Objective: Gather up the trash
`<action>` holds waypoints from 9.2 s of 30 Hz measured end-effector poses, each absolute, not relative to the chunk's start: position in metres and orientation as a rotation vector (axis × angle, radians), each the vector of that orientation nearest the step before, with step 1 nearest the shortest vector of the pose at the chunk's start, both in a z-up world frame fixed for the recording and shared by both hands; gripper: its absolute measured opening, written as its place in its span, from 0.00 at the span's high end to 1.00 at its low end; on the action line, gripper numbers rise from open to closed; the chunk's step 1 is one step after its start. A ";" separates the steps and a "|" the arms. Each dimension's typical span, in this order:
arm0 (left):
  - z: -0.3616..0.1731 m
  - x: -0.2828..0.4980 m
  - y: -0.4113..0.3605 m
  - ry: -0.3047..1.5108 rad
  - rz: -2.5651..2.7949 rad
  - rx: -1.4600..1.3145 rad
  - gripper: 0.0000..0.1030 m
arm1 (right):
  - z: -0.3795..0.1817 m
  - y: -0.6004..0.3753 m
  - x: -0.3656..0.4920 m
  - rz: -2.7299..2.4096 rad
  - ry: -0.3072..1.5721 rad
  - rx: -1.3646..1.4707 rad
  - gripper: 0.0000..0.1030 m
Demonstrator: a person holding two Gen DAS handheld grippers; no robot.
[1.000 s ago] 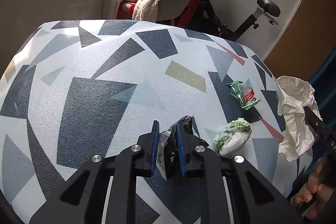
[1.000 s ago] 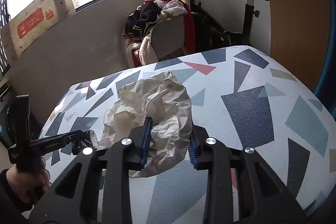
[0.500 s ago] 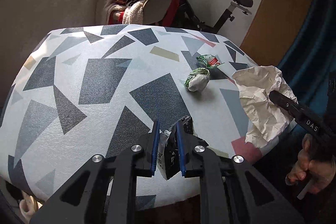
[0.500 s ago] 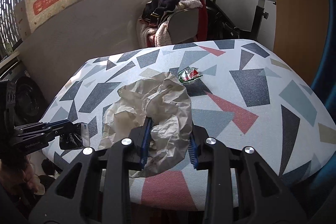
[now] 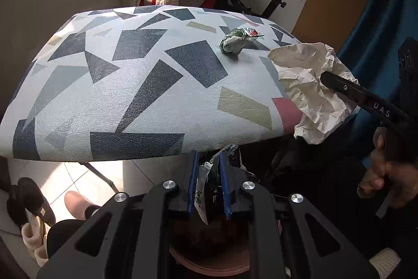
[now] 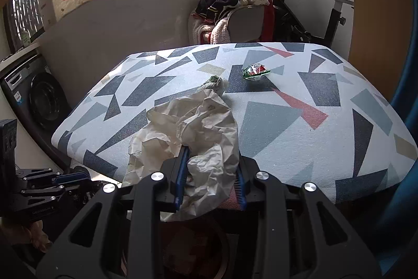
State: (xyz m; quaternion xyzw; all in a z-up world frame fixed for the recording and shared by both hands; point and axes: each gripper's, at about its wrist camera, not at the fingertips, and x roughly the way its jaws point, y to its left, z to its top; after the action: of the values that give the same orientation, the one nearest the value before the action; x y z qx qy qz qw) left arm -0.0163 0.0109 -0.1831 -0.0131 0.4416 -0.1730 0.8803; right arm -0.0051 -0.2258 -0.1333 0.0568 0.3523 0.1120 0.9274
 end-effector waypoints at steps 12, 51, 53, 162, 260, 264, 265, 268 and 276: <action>-0.167 -0.029 0.017 0.861 -0.332 -0.055 0.19 | -0.160 -0.219 -0.028 0.269 0.790 0.094 0.68; -0.165 -0.017 0.038 0.817 -0.230 -0.033 0.07 | -0.216 -0.167 -0.030 0.395 1.006 -0.045 0.07; -0.165 -0.016 0.039 0.816 -0.229 -0.033 0.07 | -0.216 -0.168 -0.028 0.389 1.007 -0.038 0.06; -0.127 0.106 0.001 0.760 -0.467 0.013 0.56 | -0.138 -0.219 0.147 0.246 0.883 -0.075 0.49; -0.094 -0.007 0.024 0.624 -0.203 0.114 0.06 | -0.125 -0.196 0.006 0.290 0.807 -0.087 0.06; -0.061 0.000 0.021 0.548 -0.174 0.116 0.06 | -0.085 -0.204 0.019 0.269 0.730 -0.082 0.06; -0.053 0.001 0.020 0.529 -0.171 0.119 0.06 | -0.076 -0.205 0.021 0.262 0.715 -0.085 0.06; -0.033 0.002 0.019 0.487 -0.172 0.116 0.06 | -0.055 -0.208 0.024 0.253 0.674 -0.084 0.06; -0.005 0.004 0.016 0.442 -0.173 0.107 0.06 | -0.025 -0.215 0.021 0.246 0.615 -0.064 0.06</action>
State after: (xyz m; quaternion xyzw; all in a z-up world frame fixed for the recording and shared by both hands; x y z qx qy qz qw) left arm 0.0038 0.0160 -0.0051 0.0530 0.2190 -0.0855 0.9705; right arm 0.0210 -0.2150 -0.0251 -0.0313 0.3018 0.1209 0.9452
